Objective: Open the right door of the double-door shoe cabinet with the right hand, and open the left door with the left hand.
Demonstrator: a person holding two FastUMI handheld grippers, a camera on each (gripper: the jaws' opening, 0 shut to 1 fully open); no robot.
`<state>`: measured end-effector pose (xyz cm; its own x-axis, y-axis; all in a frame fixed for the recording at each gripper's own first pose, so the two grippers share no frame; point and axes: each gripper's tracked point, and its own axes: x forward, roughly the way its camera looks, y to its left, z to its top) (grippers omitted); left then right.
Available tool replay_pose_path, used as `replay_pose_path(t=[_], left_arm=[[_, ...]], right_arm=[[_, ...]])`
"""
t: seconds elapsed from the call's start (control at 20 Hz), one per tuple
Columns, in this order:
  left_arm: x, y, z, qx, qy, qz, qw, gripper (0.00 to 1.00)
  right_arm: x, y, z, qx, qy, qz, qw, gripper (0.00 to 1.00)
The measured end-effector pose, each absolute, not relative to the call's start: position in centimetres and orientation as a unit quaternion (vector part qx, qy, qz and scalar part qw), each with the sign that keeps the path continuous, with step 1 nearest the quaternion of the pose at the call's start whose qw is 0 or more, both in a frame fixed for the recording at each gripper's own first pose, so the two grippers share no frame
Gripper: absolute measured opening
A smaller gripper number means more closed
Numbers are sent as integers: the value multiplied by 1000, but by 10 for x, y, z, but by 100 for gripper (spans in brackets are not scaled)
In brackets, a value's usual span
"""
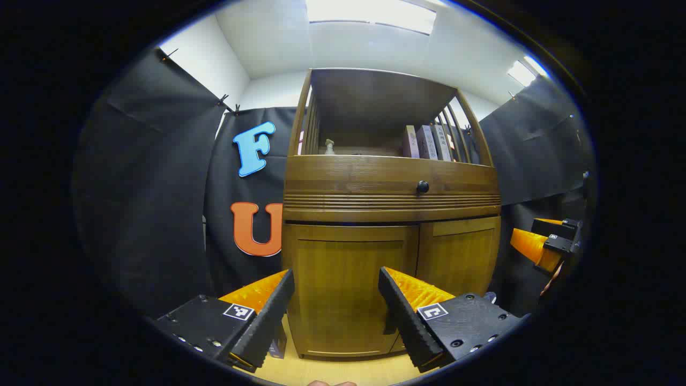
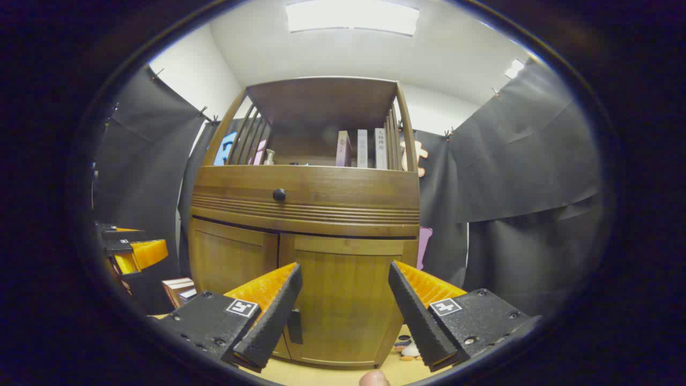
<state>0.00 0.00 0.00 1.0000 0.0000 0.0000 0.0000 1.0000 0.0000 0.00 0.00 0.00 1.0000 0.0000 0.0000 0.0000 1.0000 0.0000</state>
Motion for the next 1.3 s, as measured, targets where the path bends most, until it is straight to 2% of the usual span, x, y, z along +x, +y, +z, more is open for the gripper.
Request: replay_pose_path(t=[0.15, 0.2, 0.6, 0.8, 1.15, 1.3], left_arm=[[2, -14, -5, 1, 13, -1, 1000, 100], [3, -18, -5, 1, 15, -2, 1000, 95], [7, -18, 2, 9, 7, 12, 1000, 95], [6, -9, 3, 19, 4, 24, 1000, 95], [2, 27, 0, 29, 6, 63, 998, 94], [1, 31, -1, 37, 7, 68, 997, 94]], right_arm=[[-1, -1, -4, -4, 5, 10, 1000, 100], [2, -2, -3, -7, 2, 8, 1000, 100], [12, 8, -20, 2, 20, 36, 999, 100], [24, 6, -50, -1, 57, 26, 998, 100], [51, 35, -116, -4, 109, 53, 993, 100], [69, 57, -138, -4, 132, 67, 989, 96]])
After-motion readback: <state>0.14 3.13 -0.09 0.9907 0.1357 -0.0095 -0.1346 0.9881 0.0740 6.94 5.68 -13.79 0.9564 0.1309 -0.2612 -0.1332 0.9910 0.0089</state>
